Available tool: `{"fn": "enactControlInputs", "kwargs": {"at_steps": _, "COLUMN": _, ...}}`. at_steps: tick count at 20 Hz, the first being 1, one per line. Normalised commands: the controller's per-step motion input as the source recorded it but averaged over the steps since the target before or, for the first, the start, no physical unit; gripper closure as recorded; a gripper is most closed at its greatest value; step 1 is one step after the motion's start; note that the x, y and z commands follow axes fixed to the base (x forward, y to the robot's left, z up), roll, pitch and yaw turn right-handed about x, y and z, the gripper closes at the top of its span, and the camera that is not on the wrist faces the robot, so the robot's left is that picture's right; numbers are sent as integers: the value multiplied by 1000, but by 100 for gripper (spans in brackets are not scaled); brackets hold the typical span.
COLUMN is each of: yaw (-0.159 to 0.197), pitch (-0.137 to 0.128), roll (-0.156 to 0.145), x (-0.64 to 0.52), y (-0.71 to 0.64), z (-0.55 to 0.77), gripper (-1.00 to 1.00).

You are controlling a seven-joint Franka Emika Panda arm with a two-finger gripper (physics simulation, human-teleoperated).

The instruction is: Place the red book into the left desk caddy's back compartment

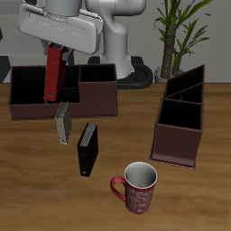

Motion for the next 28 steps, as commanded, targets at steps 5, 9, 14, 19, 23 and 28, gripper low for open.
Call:
{"fn": "enactControlInputs", "kwargs": {"at_steps": 5, "yaw": -1, "pitch": -3, "roll": 2, "x": -288, "y": 190, "z": 229, "gripper": 100}}
{"fn": "enactControlInputs", "kwargs": {"at_steps": 9, "yaw": 9, "pitch": -2, "roll": 12, "x": -195, "y": 177, "z": 139, "gripper": 100}}
{"fn": "enactControlInputs", "kwargs": {"at_steps": 14, "yaw": -27, "pitch": 25, "roll": 8, "x": -307, "y": 235, "z": 78, "gripper": 100}}
{"fn": "enactControlInputs", "kwargs": {"at_steps": 19, "yaw": 45, "pitch": -26, "roll": 9, "x": -301, "y": 315, "z": -10, "gripper": 100}}
{"fn": "enactControlInputs", "kwargs": {"at_steps": 23, "yaw": 3, "pitch": -21, "roll": 40, "x": -228, "y": 225, "z": -42, "gripper": 100}}
{"fn": "enactControlInputs", "kwargs": {"at_steps": 28, "yaw": 14, "pitch": -47, "roll": 28, "x": -409, "y": 269, "z": -65, "gripper": 100}}
